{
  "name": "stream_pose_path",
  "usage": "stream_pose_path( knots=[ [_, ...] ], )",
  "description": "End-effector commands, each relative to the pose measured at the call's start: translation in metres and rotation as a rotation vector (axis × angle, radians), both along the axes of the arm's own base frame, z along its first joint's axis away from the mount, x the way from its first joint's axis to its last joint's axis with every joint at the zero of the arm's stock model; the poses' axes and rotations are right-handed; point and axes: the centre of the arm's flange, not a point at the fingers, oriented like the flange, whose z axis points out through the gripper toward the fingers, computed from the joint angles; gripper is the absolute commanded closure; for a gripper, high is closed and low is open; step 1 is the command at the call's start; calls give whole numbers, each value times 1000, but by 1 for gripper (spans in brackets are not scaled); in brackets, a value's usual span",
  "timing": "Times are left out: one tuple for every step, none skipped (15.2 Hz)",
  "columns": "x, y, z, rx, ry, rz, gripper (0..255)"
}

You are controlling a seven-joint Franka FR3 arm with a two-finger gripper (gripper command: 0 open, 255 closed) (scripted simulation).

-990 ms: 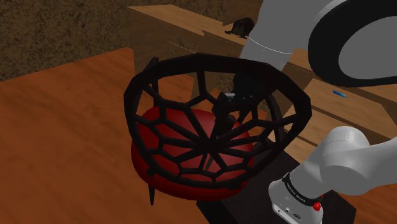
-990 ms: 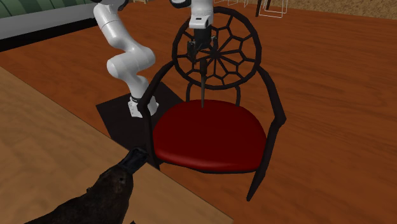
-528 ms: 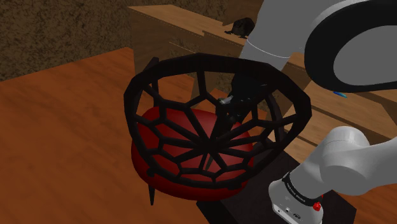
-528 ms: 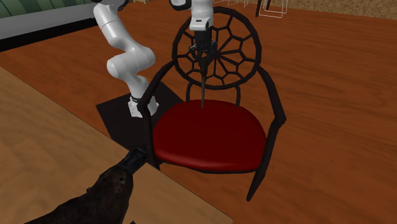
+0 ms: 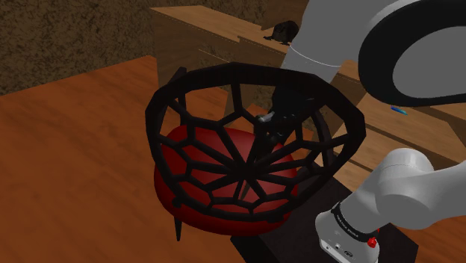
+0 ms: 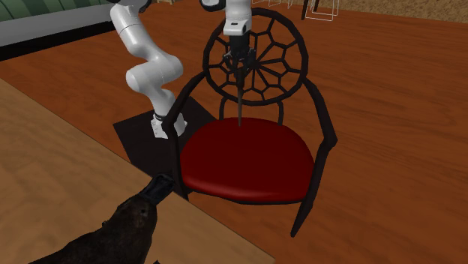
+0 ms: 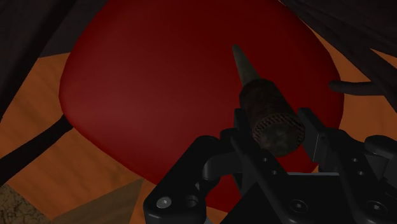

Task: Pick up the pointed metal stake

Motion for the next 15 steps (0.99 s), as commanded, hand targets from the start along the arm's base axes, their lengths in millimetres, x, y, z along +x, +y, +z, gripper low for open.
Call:
stream_pose_path(
  knots=[
    [0, 0, 7, -4, 5, 0, 255],
    [0, 0, 12, -4, 5, 0, 255],
    [0, 0, 18, -4, 5, 0, 255],
    [0, 0, 23, -4, 5, 0, 255],
    [0, 0, 28, -4, 5, 0, 255],
    [0, 0, 33, -4, 5, 0, 255],
    [0, 0, 39, -4, 5, 0, 255],
    [0, 0, 44, -4, 5, 0, 255],
    [0, 0, 49, -4, 5, 0, 255],
    [0, 0, 55, -4, 5, 0, 255],
    [0, 0, 60, -4, 5, 0, 255],
    [0, 0, 65, -4, 5, 0, 255],
    [0, 0, 70, -4, 5, 0, 255],
    [0, 0, 71, -4, 5, 0, 255],
    [0, 0, 71, -4, 5, 0, 255]
  ],
)
